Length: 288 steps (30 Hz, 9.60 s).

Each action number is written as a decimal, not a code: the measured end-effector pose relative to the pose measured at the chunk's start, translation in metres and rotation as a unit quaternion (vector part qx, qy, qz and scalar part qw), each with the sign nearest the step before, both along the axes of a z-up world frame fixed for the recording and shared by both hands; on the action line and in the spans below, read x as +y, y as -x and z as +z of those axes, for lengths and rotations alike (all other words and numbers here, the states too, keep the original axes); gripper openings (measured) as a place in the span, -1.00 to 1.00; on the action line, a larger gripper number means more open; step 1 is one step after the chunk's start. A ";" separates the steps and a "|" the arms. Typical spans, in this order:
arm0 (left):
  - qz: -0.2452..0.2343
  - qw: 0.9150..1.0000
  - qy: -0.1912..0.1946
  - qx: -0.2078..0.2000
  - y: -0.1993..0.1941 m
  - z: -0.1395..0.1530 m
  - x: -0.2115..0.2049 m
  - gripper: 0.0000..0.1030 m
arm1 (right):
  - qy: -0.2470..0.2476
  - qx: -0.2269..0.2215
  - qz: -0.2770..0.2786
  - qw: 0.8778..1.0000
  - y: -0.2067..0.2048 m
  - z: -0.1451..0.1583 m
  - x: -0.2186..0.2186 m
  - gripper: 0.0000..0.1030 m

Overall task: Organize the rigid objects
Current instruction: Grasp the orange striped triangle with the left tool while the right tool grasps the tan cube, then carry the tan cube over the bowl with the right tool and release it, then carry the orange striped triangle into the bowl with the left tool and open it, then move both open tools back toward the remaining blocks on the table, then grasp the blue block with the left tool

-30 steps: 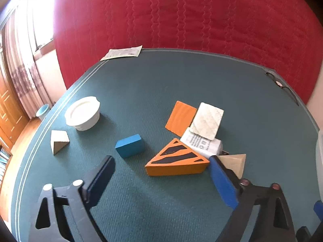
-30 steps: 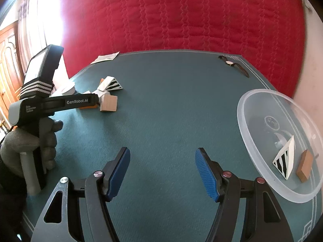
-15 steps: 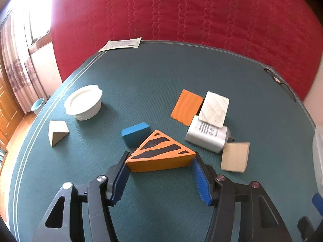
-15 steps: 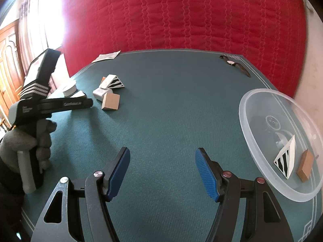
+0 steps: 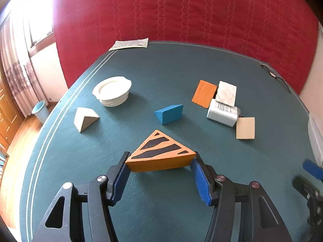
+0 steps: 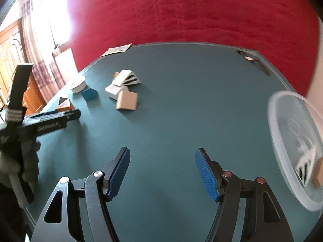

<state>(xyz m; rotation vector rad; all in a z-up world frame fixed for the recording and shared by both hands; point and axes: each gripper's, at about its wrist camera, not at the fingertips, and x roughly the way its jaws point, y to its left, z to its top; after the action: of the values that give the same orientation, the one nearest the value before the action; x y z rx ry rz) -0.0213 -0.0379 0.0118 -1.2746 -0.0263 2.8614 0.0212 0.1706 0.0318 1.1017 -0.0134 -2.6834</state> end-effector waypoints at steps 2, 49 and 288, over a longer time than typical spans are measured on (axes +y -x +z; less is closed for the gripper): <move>-0.001 1.000 -0.003 0.000 -0.002 -0.001 -0.002 0.20 | 0.003 -0.006 0.010 1.000 0.011 -0.001 -0.008 0.32; -0.012 1.000 -0.023 -0.005 -0.011 -0.006 -0.007 0.20 | -0.005 -0.035 0.202 0.979 0.078 -0.011 -0.084 0.31; 0.078 0.996 -0.031 -0.004 0.049 -0.002 0.002 -0.23 | 0.017 -0.004 -0.023 1.000 0.028 -0.006 0.014 -0.10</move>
<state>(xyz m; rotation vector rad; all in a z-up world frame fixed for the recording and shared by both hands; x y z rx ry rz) -0.0706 -0.0356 0.0098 -1.3302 -0.2234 2.9572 -0.0066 0.1850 0.0263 1.1140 -0.0848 -2.7087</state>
